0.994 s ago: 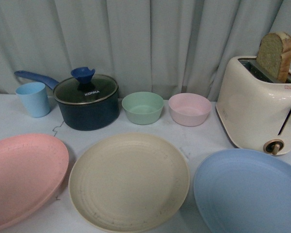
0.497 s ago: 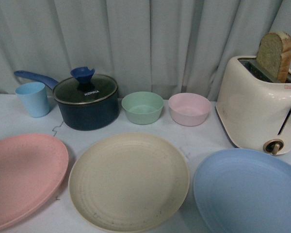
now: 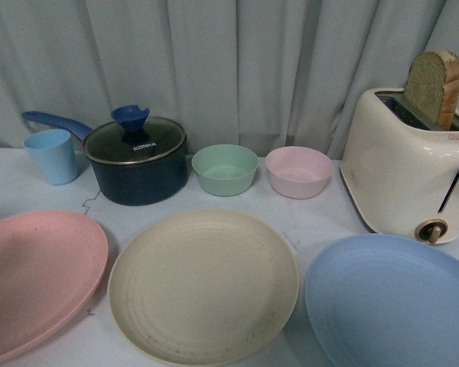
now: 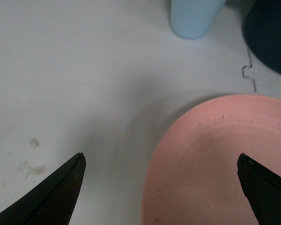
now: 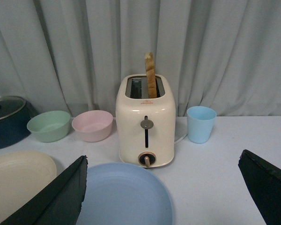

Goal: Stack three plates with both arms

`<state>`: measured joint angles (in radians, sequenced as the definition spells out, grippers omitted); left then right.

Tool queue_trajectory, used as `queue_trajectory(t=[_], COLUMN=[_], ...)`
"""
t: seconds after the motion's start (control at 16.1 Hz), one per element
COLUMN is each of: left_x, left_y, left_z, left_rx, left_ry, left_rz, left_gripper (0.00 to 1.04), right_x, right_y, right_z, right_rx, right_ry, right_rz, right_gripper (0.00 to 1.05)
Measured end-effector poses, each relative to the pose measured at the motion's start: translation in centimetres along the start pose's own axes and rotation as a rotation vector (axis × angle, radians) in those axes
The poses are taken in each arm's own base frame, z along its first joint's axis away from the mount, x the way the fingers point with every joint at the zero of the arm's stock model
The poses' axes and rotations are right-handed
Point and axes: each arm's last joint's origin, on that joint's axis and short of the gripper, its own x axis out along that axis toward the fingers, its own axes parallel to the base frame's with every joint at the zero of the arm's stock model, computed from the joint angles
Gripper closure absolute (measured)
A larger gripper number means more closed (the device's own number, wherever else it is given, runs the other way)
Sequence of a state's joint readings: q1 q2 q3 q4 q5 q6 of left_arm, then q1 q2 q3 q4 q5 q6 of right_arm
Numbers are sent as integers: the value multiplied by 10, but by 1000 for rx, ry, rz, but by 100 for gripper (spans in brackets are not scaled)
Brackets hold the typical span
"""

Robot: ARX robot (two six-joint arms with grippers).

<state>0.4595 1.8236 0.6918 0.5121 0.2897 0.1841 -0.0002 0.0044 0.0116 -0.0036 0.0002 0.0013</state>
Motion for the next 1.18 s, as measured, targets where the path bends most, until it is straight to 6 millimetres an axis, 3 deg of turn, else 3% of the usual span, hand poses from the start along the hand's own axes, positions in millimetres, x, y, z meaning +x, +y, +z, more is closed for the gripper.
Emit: queue_trajectory(t=[0.19,0.68,0.87,1.06,1.18], left_x=[14,27,34,37,38], left_y=[1,10,3,0,0], left_z=[-27,-48,-67,-71,-72], left_rx=[-20,-88,-124,-132,-135], left_ry=[65,72,111,103,103], left_rz=[20,35,15,18,28], left_gripper=[7,7,7,7,28], right_x=[0,0,0,0,0], right_y=[0,0,0,0,0], right_z=[0,0,0,0,0], right_rx=[0,0,0,0,0], right_ry=[0,0,0,0,0], right_rz=[0,0,0,0,0], right_gripper=[6,6,6,6,6])
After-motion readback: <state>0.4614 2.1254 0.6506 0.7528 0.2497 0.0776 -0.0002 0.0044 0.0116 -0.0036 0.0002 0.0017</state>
